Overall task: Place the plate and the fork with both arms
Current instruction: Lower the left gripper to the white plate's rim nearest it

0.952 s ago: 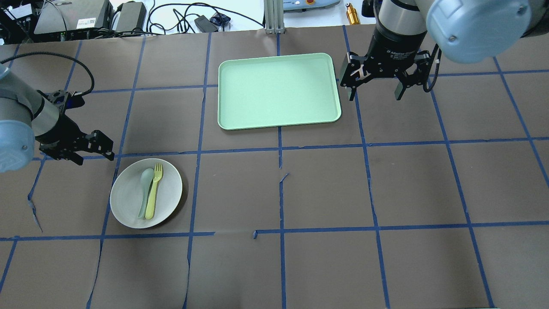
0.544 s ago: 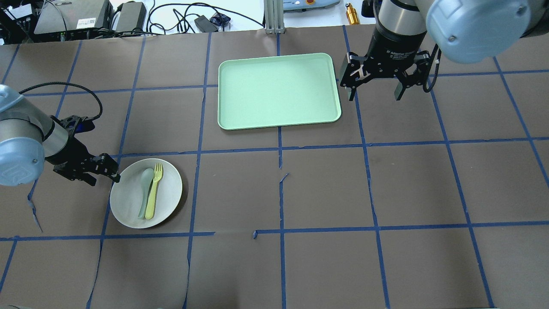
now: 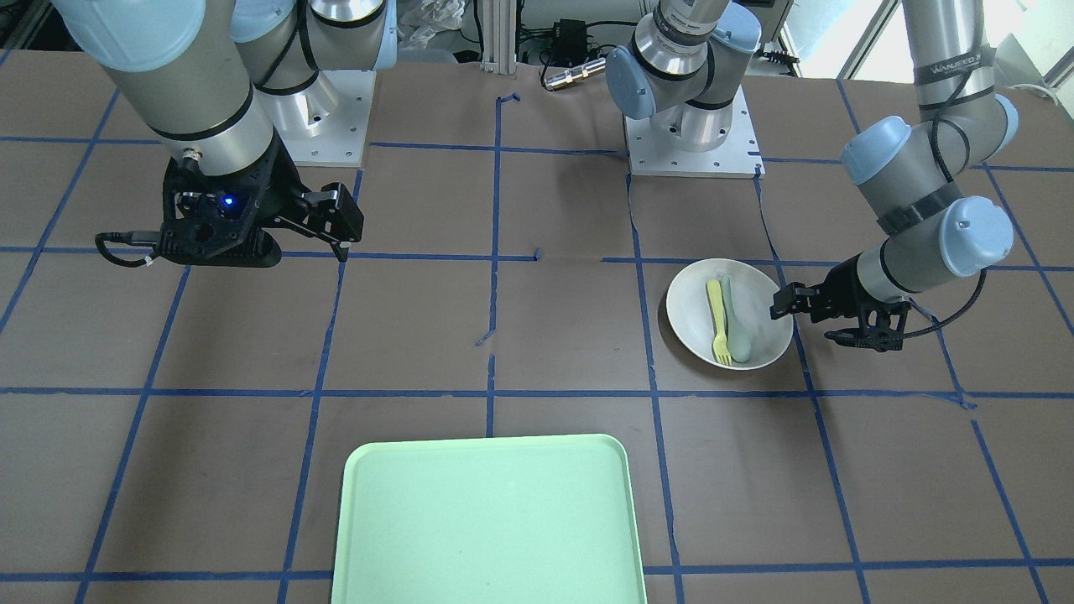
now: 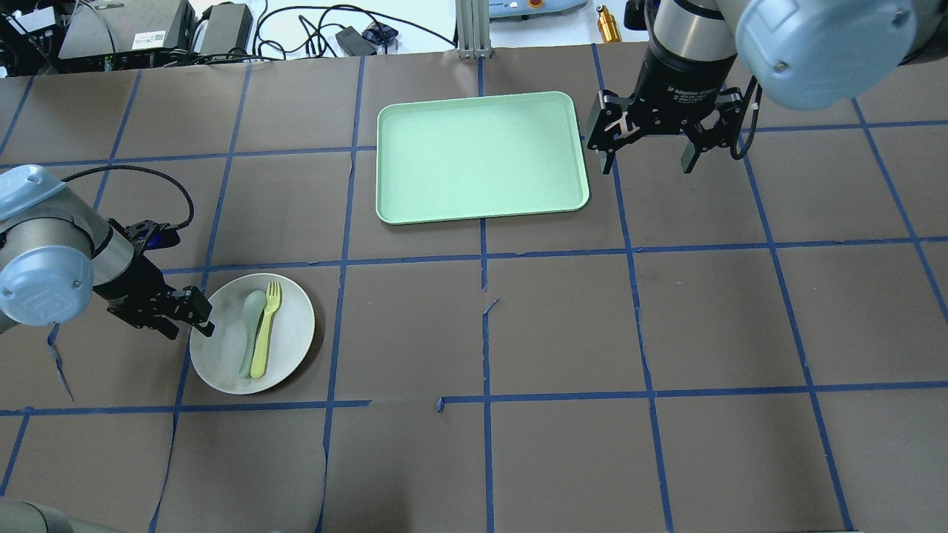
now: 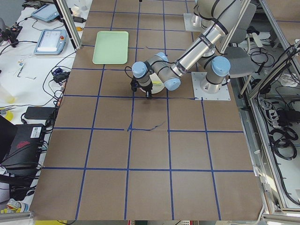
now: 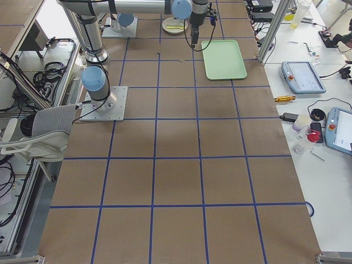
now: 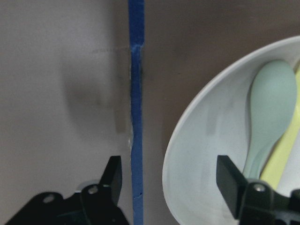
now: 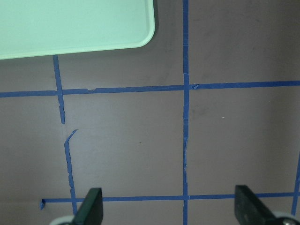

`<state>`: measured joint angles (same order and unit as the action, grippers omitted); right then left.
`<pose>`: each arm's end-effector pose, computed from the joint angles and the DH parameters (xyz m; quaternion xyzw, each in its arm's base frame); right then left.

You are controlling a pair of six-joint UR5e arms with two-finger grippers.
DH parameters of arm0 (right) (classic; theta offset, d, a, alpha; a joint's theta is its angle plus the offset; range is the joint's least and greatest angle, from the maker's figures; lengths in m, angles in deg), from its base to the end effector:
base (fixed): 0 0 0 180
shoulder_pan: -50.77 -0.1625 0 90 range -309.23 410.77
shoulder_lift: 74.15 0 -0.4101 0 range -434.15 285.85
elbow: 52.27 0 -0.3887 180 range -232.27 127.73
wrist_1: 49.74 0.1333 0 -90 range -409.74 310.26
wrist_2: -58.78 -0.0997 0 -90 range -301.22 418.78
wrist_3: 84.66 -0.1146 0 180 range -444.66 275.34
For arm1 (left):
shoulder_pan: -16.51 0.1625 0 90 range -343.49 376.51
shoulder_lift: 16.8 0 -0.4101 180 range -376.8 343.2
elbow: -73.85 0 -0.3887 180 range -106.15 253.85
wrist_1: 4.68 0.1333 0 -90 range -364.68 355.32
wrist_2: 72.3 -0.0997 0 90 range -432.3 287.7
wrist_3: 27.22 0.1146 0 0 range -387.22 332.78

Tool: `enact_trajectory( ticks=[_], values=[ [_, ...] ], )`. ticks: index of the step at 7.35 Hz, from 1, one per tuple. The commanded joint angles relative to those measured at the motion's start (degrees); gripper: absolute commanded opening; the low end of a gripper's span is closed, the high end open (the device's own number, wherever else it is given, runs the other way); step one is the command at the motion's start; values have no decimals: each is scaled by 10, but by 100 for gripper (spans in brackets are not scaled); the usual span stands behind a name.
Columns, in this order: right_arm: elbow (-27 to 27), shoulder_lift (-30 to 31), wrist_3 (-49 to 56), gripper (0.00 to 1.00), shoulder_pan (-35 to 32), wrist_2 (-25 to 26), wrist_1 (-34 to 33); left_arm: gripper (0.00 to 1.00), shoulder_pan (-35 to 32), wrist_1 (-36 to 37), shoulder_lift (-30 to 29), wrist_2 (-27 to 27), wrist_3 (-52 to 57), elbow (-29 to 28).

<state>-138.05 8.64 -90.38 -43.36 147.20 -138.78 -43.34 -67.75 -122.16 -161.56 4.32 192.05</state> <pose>0.1744 -0.5200 0.4279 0.0143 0.9992 0.0355 0.0108 0.1110 -0.4594 0.1518 -0.0111 -0.9894 -0.1209 0.0796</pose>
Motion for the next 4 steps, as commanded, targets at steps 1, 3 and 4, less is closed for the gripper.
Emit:
enact_trajectory(
  ticks=[1, 3, 4],
  values=[
    [0, 0, 0, 100, 0, 0, -1, 38, 0, 0, -11, -2, 6, 0],
    [0, 0, 1, 100, 0, 1, -1, 0, 0, 0, -10, -12, 25, -8],
    [1, 0, 2, 100, 0, 2, -1, 0, 0, -2, -8, -7, 26, -12]
  ],
)
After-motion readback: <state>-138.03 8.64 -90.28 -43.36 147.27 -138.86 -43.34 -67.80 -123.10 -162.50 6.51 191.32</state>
